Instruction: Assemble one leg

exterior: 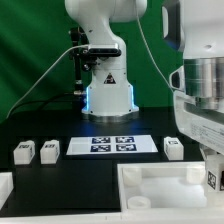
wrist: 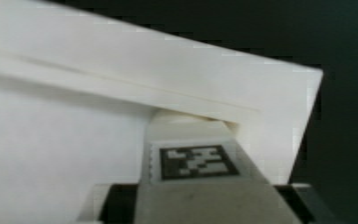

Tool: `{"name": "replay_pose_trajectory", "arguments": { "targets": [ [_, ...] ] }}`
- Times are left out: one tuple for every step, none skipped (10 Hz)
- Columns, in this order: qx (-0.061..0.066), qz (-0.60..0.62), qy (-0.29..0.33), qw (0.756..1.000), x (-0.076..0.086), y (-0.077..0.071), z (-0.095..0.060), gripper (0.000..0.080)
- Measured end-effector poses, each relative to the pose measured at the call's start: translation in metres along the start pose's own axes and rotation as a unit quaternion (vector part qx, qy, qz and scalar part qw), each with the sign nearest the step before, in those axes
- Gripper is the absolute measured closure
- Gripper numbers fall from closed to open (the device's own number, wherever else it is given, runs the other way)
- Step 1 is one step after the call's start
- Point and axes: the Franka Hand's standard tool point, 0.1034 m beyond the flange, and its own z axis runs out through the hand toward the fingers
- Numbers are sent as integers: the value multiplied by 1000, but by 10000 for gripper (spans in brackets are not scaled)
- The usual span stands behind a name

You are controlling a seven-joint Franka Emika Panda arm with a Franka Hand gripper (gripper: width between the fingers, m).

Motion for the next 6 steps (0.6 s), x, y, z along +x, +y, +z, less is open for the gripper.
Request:
{"name": "replay_pose_trajectory", "arguments": {
  "targets": [
    [1, 98, -4, 995, 0, 1, 1, 506],
    [0, 171, -7, 985, 0, 2, 1, 506],
    [0, 202, -5, 979, 1, 2, 1, 506],
    [0, 219, -4, 976, 3, 2, 1, 506],
    [1, 229, -2, 974, 4, 3, 1, 506],
    [1, 208, 1, 978, 5, 3, 1, 506]
  ]
}}
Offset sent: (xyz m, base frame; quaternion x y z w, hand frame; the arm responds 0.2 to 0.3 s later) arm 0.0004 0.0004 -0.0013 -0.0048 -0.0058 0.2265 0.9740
